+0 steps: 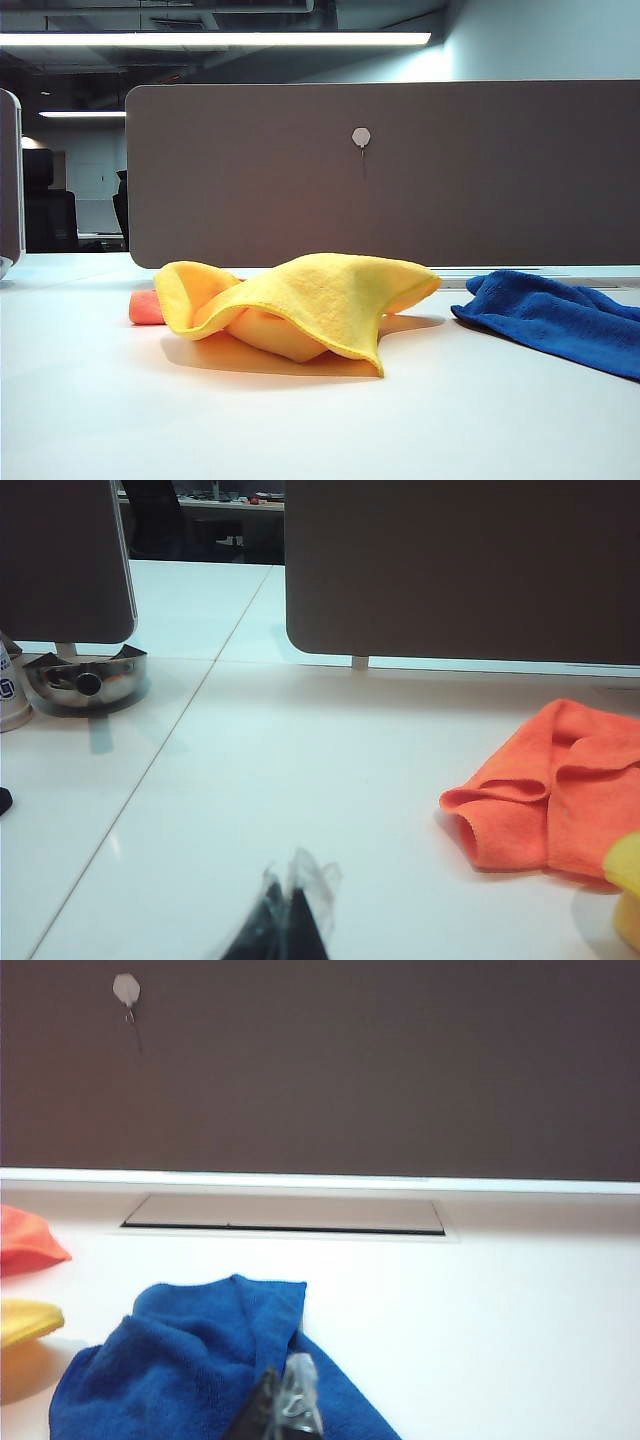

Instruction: Pick up a rag that is the same color as the top surface of the Rubik's Cube and cover the cube with it.

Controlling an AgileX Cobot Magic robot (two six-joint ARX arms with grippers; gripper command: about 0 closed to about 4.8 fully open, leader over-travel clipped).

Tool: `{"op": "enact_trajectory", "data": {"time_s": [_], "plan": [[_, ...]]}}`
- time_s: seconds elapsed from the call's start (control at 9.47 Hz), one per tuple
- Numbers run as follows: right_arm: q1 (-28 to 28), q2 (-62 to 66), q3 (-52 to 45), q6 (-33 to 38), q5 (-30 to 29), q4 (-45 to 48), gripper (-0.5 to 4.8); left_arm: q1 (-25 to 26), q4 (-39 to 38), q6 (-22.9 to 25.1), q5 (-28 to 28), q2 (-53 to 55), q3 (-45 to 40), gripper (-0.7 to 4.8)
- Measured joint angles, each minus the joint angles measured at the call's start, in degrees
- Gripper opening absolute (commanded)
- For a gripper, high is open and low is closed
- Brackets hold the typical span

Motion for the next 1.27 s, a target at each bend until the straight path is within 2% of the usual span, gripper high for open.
{"op": "enact_trajectory", "data": {"time_s": [0.53,0.74,1.27], "plan": [[0.0,0.0,0.0,0.0,-0.2,-1.9,-0.05,0.0,0.0,-0.2,0.0,0.0,0.0,-0.05],[0.0,0.0,0.0,0.0,-3.1,-3.2,-0.05,0.0,0.0,-0.2,0.0,0.0,0.0,-0.06],[0.0,0.0,0.0,0.0,-3.5,-3.0,-0.05,0.0,-0.2,-0.2,0.0,0.0,0.0,-0.06]]}}
